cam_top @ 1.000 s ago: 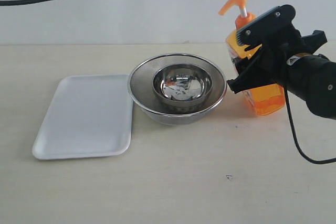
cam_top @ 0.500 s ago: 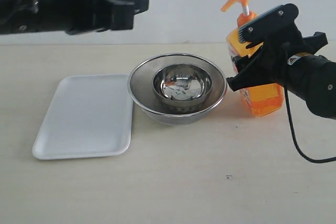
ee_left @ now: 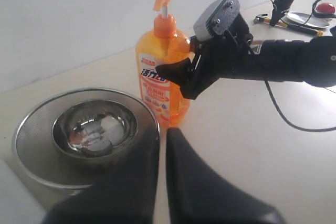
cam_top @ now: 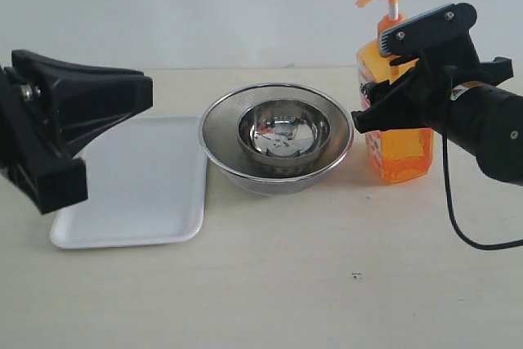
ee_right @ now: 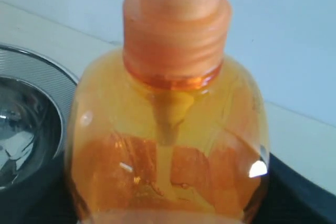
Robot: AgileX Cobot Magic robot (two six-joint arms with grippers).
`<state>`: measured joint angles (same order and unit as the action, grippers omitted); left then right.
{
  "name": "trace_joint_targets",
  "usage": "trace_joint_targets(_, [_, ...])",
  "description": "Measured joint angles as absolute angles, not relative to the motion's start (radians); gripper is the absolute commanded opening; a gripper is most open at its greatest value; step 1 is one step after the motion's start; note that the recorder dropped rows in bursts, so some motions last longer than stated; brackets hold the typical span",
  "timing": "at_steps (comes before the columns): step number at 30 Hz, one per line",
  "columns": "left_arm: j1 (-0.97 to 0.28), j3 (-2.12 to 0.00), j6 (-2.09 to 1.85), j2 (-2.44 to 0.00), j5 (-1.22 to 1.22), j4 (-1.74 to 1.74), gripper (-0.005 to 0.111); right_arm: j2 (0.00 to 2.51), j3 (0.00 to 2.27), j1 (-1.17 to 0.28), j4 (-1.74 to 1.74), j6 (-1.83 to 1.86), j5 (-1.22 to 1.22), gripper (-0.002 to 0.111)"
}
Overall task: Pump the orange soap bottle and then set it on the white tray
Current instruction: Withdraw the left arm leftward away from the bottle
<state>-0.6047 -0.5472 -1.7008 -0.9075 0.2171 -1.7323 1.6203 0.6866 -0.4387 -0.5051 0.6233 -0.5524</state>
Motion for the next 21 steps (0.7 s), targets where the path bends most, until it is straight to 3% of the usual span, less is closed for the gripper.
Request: trace_joint_targets(21, [-0.605,-0.256,-1.653,-0.587,0.22,-1.734,0.005,1.62,0.687,-0.439,-0.532,0.568,-0.557,0.0])
